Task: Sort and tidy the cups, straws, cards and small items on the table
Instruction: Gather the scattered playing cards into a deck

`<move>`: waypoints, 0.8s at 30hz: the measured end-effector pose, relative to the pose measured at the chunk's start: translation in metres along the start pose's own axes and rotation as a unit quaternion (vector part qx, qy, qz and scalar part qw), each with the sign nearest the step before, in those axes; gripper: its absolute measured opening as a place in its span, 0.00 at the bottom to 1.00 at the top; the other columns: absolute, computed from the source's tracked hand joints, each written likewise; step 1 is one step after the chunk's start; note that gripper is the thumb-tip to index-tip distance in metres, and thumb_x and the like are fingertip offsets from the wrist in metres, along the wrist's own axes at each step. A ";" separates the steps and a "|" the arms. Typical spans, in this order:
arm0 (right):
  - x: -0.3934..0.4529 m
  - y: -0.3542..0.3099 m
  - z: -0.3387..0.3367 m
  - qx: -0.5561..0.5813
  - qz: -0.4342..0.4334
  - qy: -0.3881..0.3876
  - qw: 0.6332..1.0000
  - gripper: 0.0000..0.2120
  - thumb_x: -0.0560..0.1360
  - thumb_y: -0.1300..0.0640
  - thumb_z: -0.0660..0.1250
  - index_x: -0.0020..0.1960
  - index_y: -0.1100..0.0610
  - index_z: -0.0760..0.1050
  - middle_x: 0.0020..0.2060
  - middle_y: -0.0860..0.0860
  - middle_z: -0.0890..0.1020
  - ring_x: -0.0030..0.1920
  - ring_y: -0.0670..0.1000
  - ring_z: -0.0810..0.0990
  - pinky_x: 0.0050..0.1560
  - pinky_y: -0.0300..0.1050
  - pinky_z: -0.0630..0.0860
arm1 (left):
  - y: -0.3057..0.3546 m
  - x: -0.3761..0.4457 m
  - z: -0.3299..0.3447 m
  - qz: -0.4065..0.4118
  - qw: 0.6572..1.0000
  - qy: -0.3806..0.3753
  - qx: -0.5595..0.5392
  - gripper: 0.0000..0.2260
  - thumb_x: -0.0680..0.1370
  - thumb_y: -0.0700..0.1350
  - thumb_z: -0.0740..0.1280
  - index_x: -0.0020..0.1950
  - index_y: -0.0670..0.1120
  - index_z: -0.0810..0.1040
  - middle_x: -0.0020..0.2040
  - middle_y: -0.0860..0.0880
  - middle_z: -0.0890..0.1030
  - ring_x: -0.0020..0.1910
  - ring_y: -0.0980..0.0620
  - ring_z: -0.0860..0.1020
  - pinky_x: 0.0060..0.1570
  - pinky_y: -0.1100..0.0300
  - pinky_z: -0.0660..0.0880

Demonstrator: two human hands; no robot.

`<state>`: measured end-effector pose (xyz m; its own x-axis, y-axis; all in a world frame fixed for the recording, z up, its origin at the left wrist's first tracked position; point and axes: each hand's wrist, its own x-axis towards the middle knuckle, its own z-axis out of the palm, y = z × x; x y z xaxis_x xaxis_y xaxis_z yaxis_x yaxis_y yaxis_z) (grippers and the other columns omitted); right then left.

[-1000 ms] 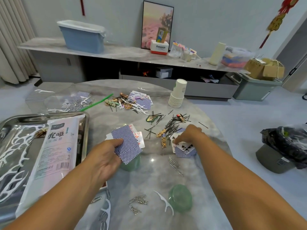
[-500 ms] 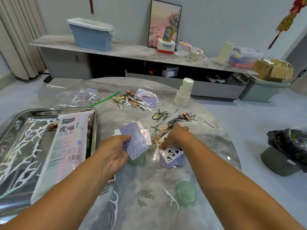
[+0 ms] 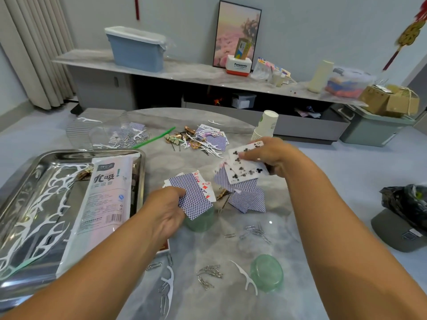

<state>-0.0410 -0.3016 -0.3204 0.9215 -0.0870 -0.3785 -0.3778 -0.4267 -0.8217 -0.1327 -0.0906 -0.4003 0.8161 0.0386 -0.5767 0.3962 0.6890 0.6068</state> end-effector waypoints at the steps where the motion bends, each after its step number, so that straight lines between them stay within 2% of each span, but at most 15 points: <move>1: 0.000 -0.003 0.002 0.062 0.009 -0.016 0.998 0.13 0.73 0.65 0.76 0.55 0.58 0.77 0.37 0.55 0.87 0.34 0.52 0.87 0.28 0.44 0.80 | 0.000 -0.001 0.001 0.001 1.000 -0.003 -0.003 0.16 0.82 0.28 0.55 0.70 0.34 0.69 0.65 0.33 0.76 0.61 0.35 0.78 0.66 0.36 0.73; 3: -0.001 -0.006 0.016 0.120 0.027 -0.057 0.991 0.20 0.73 0.67 0.75 0.62 0.57 0.75 0.42 0.59 0.87 0.38 0.55 0.88 0.33 0.49 0.83 | 0.000 -0.002 0.001 0.003 1.000 -0.005 -0.019 0.16 0.82 0.28 0.55 0.69 0.32 0.69 0.63 0.32 0.77 0.61 0.35 0.78 0.65 0.37 0.74; 5: -0.002 -0.004 0.040 0.093 0.024 -0.082 0.992 0.24 0.74 0.68 0.74 0.67 0.57 0.73 0.50 0.63 0.85 0.43 0.60 0.88 0.41 0.56 0.85 | 0.002 -0.004 0.004 -0.003 0.998 -0.019 -0.054 0.14 0.84 0.31 0.56 0.68 0.32 0.71 0.61 0.32 0.79 0.58 0.36 0.81 0.59 0.38 0.77; 7: -0.007 -0.002 0.065 0.031 0.001 -0.086 0.996 0.26 0.75 0.65 0.75 0.70 0.57 0.72 0.55 0.63 0.83 0.48 0.61 0.87 0.51 0.60 0.84 | 0.006 -0.007 0.007 -0.013 0.994 -0.050 -0.092 0.16 0.86 0.40 0.56 0.69 0.33 0.72 0.62 0.32 0.80 0.60 0.35 0.80 0.60 0.37 0.76; 8: -0.010 -0.003 0.076 -0.005 -0.016 -0.081 0.997 0.27 0.75 0.62 0.75 0.71 0.57 0.71 0.57 0.62 0.82 0.50 0.60 0.86 0.54 0.59 0.83 | 0.008 -0.008 0.008 -0.025 0.992 -0.064 -0.110 0.20 0.87 0.48 0.55 0.70 0.35 0.72 0.63 0.32 0.79 0.62 0.34 0.79 0.63 0.36 0.74; 10: -0.014 -0.004 0.091 -0.041 -0.047 -0.071 0.996 0.27 0.75 0.59 0.76 0.72 0.57 0.72 0.58 0.57 0.80 0.50 0.55 0.84 0.52 0.50 0.83 | 0.011 -0.004 0.005 -0.037 0.987 -0.084 -0.130 0.29 0.84 0.60 0.54 0.70 0.38 0.73 0.62 0.33 0.80 0.62 0.34 0.79 0.66 0.36 0.72; 12: -0.019 -0.004 0.099 -0.029 -0.060 -0.070 0.995 0.28 0.73 0.60 0.77 0.71 0.57 0.73 0.56 0.55 0.80 0.49 0.54 0.84 0.48 0.47 0.84 | 0.014 -0.005 0.004 -0.038 0.985 -0.104 -0.130 0.31 0.82 0.65 0.56 0.67 0.39 0.76 0.60 0.34 0.82 0.61 0.35 0.80 0.65 0.36 0.73; 14: -0.022 -0.004 0.103 -0.035 -0.066 -0.071 0.995 0.29 0.74 0.57 0.77 0.72 0.57 0.72 0.59 0.58 0.81 0.54 0.56 0.83 0.55 0.50 0.82 | 0.013 -0.007 0.005 -0.018 0.990 -0.097 -0.106 0.23 0.83 0.56 0.62 0.67 0.39 0.76 0.60 0.35 0.82 0.59 0.36 0.81 0.61 0.36 0.76; 15: -0.023 -0.004 0.103 -0.039 -0.069 -0.076 0.994 0.27 0.76 0.54 0.75 0.72 0.58 0.72 0.61 0.58 0.81 0.56 0.56 0.82 0.56 0.49 0.80 | 0.012 -0.007 0.005 -0.003 0.994 -0.075 -0.081 0.17 0.83 0.46 0.64 0.67 0.38 0.76 0.60 0.35 0.82 0.58 0.36 0.82 0.56 0.37 0.78; 16: -0.023 -0.005 0.100 -0.039 -0.071 -0.079 0.994 0.25 0.78 0.52 0.72 0.73 0.58 0.72 0.62 0.56 0.80 0.58 0.56 0.81 0.54 0.46 0.78 | 0.010 -0.005 0.004 0.010 0.997 -0.043 -0.057 0.14 0.81 0.37 0.65 0.68 0.38 0.75 0.60 0.35 0.82 0.55 0.36 0.82 0.49 0.38 0.80; 17: -0.021 -0.004 0.094 -0.038 -0.071 -0.069 0.994 0.23 0.81 0.50 0.69 0.72 0.58 0.73 0.62 0.54 0.80 0.57 0.55 0.80 0.52 0.45 0.76 | 0.009 -0.003 0.003 0.015 0.999 -0.019 -0.041 0.16 0.80 0.32 0.65 0.67 0.37 0.75 0.60 0.35 0.82 0.53 0.37 0.83 0.43 0.39 0.81; 19: -0.011 0.001 0.074 -0.066 -0.077 -0.007 0.995 0.17 0.82 0.53 0.67 0.67 0.59 0.77 0.56 0.54 0.82 0.52 0.53 0.79 0.52 0.48 0.80 | 0.009 -0.002 0.000 0.021 0.999 0.001 -0.039 0.17 0.79 0.28 0.64 0.67 0.37 0.74 0.59 0.35 0.82 0.50 0.38 0.83 0.36 0.40 0.82; 21: 0.005 0.017 0.048 -0.202 -0.055 0.059 0.976 0.18 0.78 0.55 0.72 0.65 0.61 0.79 0.57 0.56 0.83 0.55 0.56 0.81 0.60 0.56 0.79 | 0.010 -0.001 -0.001 0.019 0.998 0.008 -0.053 0.18 0.80 0.28 0.63 0.68 0.38 0.74 0.61 0.35 0.81 0.52 0.38 0.82 0.38 0.39 0.81; 22: 0.010 0.027 0.037 -0.276 -0.022 0.062 0.959 0.23 0.76 0.53 0.75 0.66 0.63 0.77 0.59 0.58 0.82 0.58 0.58 0.80 0.62 0.56 0.78 | 0.011 -0.001 -0.002 0.019 0.998 0.011 -0.056 0.18 0.80 0.28 0.62 0.69 0.38 0.74 0.61 0.35 0.81 0.54 0.37 0.82 0.42 0.39 0.79; 24: 0.012 0.048 0.023 -0.353 0.055 0.022 0.934 0.37 0.70 0.48 0.80 0.71 0.64 0.72 0.65 0.59 0.78 0.62 0.59 0.77 0.63 0.52 0.76 | 0.011 0.001 -0.002 0.017 0.998 0.021 -0.056 0.17 0.80 0.28 0.61 0.69 0.37 0.74 0.62 0.35 0.80 0.58 0.36 0.81 0.48 0.38 0.77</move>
<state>-0.0498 -0.3022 -0.3747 0.8898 -0.1953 -0.4125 -0.3308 -0.8987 -0.2879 -0.1281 -0.0819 -0.3951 0.8089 0.0912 -0.5808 0.3179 0.7632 0.5626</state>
